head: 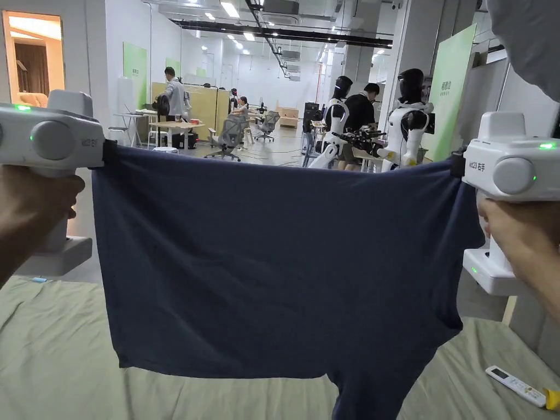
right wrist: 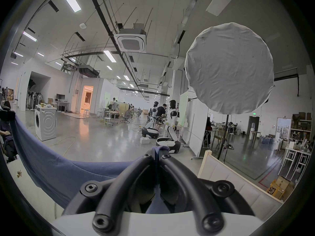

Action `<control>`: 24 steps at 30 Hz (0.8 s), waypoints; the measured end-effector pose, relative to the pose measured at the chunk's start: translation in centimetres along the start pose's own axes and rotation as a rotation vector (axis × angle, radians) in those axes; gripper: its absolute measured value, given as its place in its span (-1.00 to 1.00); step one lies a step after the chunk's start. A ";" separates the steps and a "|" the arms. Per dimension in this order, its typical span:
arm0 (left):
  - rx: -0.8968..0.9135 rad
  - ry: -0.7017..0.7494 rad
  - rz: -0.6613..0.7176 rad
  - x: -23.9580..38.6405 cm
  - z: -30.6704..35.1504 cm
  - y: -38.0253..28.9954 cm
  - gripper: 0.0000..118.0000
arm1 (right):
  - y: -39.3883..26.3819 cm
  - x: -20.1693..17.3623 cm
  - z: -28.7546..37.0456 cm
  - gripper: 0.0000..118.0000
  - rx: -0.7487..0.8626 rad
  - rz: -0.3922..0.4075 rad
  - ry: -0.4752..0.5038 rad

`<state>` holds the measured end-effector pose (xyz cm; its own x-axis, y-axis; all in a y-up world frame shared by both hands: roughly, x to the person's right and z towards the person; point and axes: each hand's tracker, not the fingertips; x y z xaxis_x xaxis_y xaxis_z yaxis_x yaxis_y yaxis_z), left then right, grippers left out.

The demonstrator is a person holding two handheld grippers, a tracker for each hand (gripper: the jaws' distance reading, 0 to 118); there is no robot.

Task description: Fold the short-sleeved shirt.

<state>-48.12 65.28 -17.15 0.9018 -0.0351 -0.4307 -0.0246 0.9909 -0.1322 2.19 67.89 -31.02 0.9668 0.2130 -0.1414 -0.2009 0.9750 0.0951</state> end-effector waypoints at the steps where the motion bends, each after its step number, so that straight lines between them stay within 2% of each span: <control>1: -0.012 -0.002 -0.009 0.0 0.0 -0.7 -0.90 | -0.6 -0.1 0.1 -0.94 -0.007 0.002 0.000; 8: -0.069 -0.038 -0.010 -0.7 1.7 -7.2 -0.90 | -6.6 -0.9 3.0 -0.94 -0.066 0.018 0.015; 10: -0.078 -0.044 -0.017 -0.9 2.6 -9.3 -0.90 | -8.8 -0.7 4.6 -0.94 -0.092 -0.006 0.022; 12: -0.088 -0.047 -0.057 -1.0 4.0 -12.0 -0.90 | -11.0 -0.7 6.5 -0.94 -0.113 -0.016 0.029; 16: -0.100 -0.065 -0.052 -1.5 8.0 -16.3 -0.90 | -14.7 -0.2 9.7 -0.94 -0.150 0.018 0.044; 19: -0.110 -0.075 -0.083 -1.7 11.0 -18.2 -0.90 | -16.3 0.1 12.6 -0.94 -0.160 0.029 0.047; 24: -0.120 -0.086 -0.057 -2.3 16.0 -20.4 -0.90 | -17.7 0.5 18.1 -0.94 -0.169 0.036 0.050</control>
<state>-42.76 47.22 0.82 0.9366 -0.0745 -0.3424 -0.0192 0.9648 -0.2623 9.06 49.59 -14.90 0.9503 0.2463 -0.1904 -0.2626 0.9627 -0.0654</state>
